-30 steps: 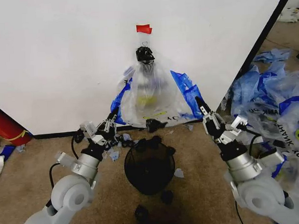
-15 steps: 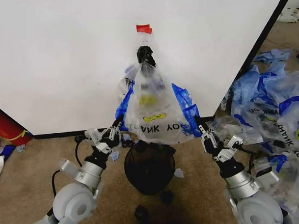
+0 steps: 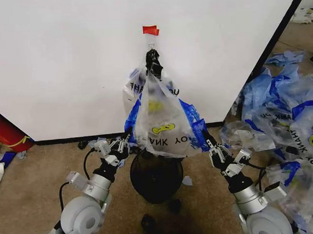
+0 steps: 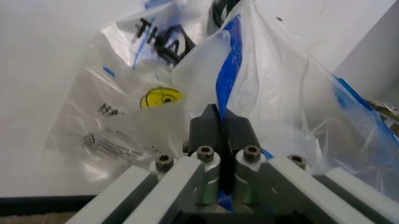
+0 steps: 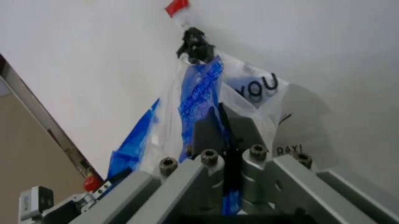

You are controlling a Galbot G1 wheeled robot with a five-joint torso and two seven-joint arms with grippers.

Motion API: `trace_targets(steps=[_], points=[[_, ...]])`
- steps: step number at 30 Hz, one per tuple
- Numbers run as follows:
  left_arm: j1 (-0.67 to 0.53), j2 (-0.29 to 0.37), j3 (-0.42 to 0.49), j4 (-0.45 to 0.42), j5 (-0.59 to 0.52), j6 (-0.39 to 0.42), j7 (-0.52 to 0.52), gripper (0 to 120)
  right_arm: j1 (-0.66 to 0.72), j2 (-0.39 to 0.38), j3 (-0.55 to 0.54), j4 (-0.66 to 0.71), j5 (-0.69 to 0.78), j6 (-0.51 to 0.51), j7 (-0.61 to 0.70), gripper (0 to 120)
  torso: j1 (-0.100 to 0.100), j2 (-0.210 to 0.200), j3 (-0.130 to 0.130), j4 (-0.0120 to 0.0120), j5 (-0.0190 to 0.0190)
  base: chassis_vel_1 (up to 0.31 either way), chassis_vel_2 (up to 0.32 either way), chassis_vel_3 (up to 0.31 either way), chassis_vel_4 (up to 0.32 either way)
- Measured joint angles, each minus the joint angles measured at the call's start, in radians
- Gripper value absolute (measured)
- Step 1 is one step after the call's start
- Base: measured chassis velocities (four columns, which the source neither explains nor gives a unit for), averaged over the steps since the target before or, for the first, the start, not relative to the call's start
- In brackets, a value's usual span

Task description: Pick up the garbage bag from the wall and place it over the trash bin.

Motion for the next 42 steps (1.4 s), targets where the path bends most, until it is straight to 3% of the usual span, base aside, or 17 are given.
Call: trace_targets(steps=[10, 25, 32, 42], points=[[0.057, 0.02, -0.04, -0.022, 0.016, -0.012, 0.003, 0, -0.022, -0.005, -0.042, -0.002, -0.042, 0.011, -0.017, 0, 0.0, 0.0, 0.0, 0.0001, -0.0002, 0.0, 0.0, 0.0, 0.0], [0.131, -0.005, -0.05, -0.02, 0.058, -0.045, 0.01, 0, -0.071, 0.015, -0.044, -0.025, -0.085, 0.028, -0.027, 0, 0.0, 0.0, 0.0, 0.0, 0.0001, 0.0, 0.0, 0.0, 0.0], [0.111, 0.007, -0.105, -0.12, 0.021, -0.032, 0.0, 0, -0.034, -0.006, 0.038, 0.093, -0.03, 0.005, 0.007, 0, 0.0, 0.0, 0.0, 0.0, -0.0002, 0.0, 0.0, 0.0, 0.0], [0.189, 0.029, -0.176, -0.241, 0.012, -0.019, -0.007, 0, -0.001, -0.025, 0.044, 0.237, 0.004, -0.034, 0.059, 0, 0.0, 0.0, 0.0, -0.0001, 0.0, 0.0, 0.0, 0.0, 0.0]])
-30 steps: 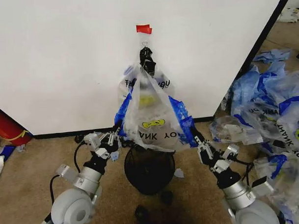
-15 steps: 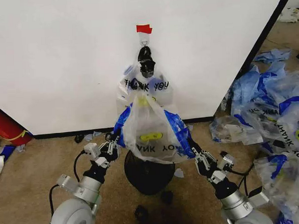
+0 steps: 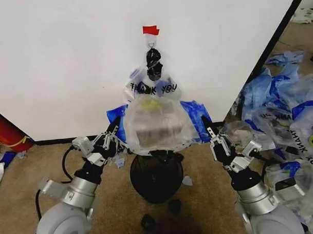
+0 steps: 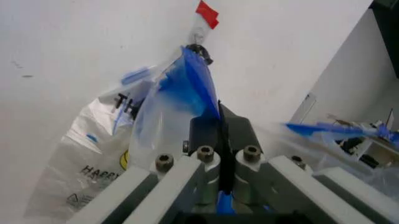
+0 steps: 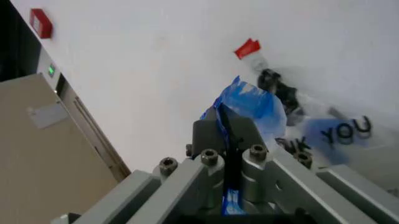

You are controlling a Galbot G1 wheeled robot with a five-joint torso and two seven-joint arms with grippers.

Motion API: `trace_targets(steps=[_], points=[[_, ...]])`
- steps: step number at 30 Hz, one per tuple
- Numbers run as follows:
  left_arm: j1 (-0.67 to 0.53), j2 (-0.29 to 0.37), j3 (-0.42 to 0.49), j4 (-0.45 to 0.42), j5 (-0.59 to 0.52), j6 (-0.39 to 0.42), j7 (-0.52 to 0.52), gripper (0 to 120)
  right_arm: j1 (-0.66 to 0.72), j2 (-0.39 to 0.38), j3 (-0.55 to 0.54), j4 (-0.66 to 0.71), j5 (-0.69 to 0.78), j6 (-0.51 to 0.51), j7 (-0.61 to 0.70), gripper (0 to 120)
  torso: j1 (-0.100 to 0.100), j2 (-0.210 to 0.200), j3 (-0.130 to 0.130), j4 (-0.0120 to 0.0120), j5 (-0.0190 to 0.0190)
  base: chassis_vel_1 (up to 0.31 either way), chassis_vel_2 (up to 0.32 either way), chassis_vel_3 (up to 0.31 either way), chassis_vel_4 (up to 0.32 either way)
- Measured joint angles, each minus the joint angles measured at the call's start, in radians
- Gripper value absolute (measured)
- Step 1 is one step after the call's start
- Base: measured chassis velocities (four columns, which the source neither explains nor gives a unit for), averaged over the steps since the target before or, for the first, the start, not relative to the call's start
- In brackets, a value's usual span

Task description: Pick up the garbage bag from the wall and place it over the trash bin.

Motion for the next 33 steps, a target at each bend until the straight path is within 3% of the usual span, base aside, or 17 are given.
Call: trace_targets(steps=[6, 23, 33], points=[[0.101, 0.009, -0.053, -0.079, 0.004, 0.023, -0.017, 0, -0.027, -0.015, 0.01, 0.064, 0.001, -0.009, 0.02, 0, 0.0, 0.0, 0.0, 0.0002, 0.0001, 0.0, 0.0, 0.0, 0.0], [0.211, 0.017, -0.083, -0.079, 0.002, 0.056, -0.04, 0, -0.169, -0.018, 0.013, 0.064, -0.051, -0.002, 0.04, 0, 0.0, 0.0, 0.0, 0.0002, 0.0, 0.0, 0.0, 0.0, 0.0], [0.218, 0.015, -0.067, -0.077, 0.011, 0.068, -0.059, 0, -0.177, 0.0, -0.058, 0.063, -0.092, 0.005, 0.054, 0, 0.0, 0.0, 0.0, 0.0001, 0.0001, 0.0, 0.0, 0.0, 0.0]])
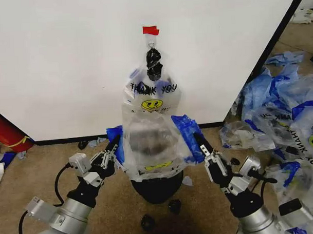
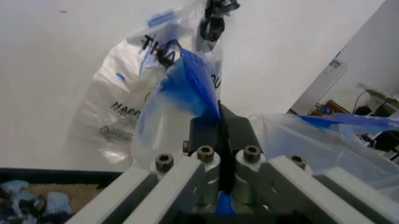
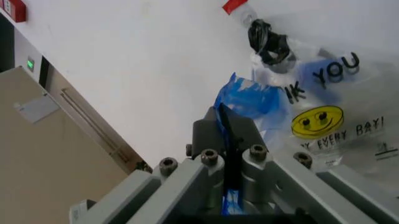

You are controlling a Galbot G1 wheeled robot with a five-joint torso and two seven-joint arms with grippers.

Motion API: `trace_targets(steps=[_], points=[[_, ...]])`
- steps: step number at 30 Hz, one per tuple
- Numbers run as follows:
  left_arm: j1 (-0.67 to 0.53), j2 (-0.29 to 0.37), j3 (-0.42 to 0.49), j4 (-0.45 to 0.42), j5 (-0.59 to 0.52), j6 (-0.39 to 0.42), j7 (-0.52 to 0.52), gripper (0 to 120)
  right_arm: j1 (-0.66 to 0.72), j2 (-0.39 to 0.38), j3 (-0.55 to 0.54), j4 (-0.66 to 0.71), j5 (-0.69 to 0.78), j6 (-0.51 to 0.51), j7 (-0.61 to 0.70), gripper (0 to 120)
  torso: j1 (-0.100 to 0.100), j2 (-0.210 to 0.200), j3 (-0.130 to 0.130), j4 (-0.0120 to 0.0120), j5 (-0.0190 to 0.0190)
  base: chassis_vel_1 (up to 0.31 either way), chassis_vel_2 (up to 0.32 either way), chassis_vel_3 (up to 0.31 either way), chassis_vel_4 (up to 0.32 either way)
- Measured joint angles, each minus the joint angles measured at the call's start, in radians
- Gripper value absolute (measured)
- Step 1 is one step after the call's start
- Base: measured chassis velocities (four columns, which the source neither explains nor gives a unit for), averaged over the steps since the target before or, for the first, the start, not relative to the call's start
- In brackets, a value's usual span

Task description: Pick up the garbage bag from the wall and place it over the trash bin.

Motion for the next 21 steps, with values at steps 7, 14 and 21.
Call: trace_targets(steps=[7, 14, 21], points=[[-0.023, 0.0, 0.034, 0.001, 0.015, 0.004, -0.014, 0, 0.09, 0.006, -0.106, -0.001, -0.016, -0.005, 0.016, 0, 0.0, 0.0, 0.0, 0.0, -0.0001, 0.0, 0.0, 0.0, 0.0], [-0.045, 0.006, 0.042, 0.031, 0.015, 0.01, -0.038, 0, 0.231, 0.011, -0.244, -0.019, -0.013, -0.02, 0.056, 0, 0.0, 0.0, 0.0, 0.0001, -0.0001, 0.0, 0.0, 0.0, 0.0], [-0.039, 0.015, 0.023, 0.045, 0.015, 0.028, -0.071, 0, 0.368, 0.047, -0.39, -0.066, -0.01, -0.026, 0.077, 0, 0.0, 0.0, 0.0, 0.0001, 0.0, 0.0, 0.0, 0.0, 0.0]])
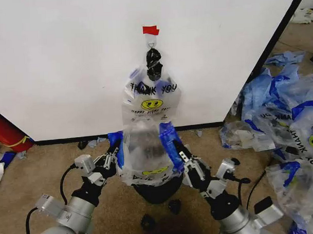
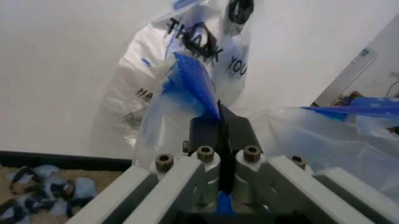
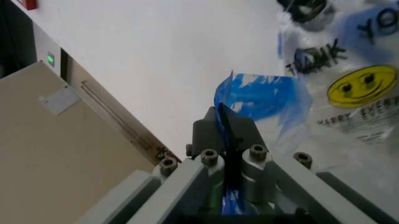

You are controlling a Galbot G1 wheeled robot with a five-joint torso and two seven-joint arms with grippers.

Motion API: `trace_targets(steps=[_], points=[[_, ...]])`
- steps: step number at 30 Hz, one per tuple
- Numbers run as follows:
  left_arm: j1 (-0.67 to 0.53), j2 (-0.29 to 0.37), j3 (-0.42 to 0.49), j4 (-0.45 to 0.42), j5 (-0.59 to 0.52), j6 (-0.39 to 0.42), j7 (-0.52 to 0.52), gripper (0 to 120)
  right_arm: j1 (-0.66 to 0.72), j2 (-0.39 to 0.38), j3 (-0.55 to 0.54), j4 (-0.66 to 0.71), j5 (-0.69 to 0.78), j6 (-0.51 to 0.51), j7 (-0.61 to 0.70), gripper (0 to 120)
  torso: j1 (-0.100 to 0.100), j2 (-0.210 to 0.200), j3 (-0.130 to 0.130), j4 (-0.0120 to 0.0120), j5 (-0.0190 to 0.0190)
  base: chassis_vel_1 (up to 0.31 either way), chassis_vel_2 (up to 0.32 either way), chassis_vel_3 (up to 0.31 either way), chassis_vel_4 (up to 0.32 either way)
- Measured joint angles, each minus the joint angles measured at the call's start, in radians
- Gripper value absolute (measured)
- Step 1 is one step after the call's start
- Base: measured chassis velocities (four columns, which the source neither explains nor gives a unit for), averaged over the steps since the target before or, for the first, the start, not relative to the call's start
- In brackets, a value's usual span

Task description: Pick up the garbage bag from the wall and place it over the trash bin.

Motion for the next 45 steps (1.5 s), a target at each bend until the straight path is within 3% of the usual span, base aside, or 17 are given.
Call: trace_targets(steps=[10, 21, 35, 45], points=[[0.023, 0.01, -0.04, -0.02, -0.005, 0.013, -0.009, 0, 0.108, 0.054, -0.122, -0.035, -0.001, -0.017, 0.01, 0, 0.0, 0.0, 0.0, 0.0, 0.0, 0.0, 0.0, 0.0, 0.0], [0.007, -0.001, -0.018, 0.001, -0.003, 0.024, -0.007, 0, 0.112, 0.117, -0.142, -0.134, -0.001, 0.013, 0.0, 0, 0.0, 0.0, 0.0, 0.0, 0.0002, 0.0, 0.0, 0.0, 0.0], [-0.018, -0.007, 0.024, 0.026, 0.002, 0.026, -0.007, 0, 0.013, 0.085, -0.043, -0.154, 0.017, 0.052, -0.005, 0, 0.0, 0.0, 0.0, -0.0001, 0.0001, 0.0, 0.0, 0.0, 0.0], [-0.047, -0.003, 0.131, 0.024, -0.028, 0.056, -0.059, 0, -0.116, 0.043, 0.086, -0.129, 0.026, 0.058, 0.001, 0, 0.0, 0.0, 0.0, 0.0, 0.0001, 0.0, 0.0, 0.0, 0.0]])
